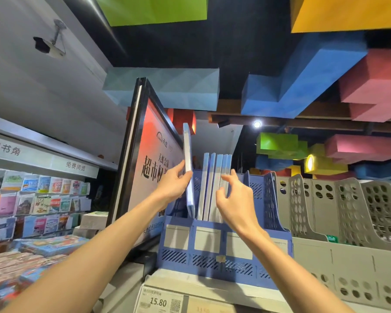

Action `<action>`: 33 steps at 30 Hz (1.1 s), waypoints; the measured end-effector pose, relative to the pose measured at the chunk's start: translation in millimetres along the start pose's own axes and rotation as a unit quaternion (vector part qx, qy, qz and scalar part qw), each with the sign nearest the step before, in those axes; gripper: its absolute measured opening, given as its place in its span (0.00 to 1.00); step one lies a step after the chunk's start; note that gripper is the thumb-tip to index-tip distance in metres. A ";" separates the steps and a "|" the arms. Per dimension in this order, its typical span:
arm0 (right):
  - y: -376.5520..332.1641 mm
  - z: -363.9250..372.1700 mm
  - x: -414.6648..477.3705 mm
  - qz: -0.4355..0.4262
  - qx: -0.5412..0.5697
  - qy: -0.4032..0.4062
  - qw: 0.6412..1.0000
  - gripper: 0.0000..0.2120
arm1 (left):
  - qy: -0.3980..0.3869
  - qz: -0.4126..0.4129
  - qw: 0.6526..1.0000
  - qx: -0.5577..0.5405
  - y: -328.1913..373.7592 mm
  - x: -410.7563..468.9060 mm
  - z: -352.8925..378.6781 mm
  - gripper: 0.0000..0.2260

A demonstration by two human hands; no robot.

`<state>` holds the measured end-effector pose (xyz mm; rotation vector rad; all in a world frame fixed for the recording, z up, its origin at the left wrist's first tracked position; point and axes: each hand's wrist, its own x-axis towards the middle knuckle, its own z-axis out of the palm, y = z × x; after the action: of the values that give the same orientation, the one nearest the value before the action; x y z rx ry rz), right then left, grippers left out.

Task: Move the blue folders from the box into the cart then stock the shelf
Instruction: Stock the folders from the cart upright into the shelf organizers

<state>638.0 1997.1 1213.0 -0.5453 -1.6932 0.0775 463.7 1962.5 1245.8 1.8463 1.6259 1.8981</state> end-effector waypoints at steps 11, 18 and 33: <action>26.4 15.4 1.1 0.117 0.027 -0.078 0.990 0.32 | -0.096 -0.009 0.995 0.028 -25.0 10.1 12.5 0.10; 47.8 37.7 2.3 0.075 0.055 -0.045 0.995 0.29 | -0.066 -0.005 0.998 0.018 -48.4 16.4 14.0 0.22; 69.8 49.2 3.3 0.041 0.080 0.022 0.996 0.22 | -0.069 0.046 0.988 0.128 -83.3 17.2 38.5 0.29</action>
<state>612.7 2072.4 1181.4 -0.4933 -1.6054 0.2562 437.2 2035.0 1193.3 2.1278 1.8419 1.6132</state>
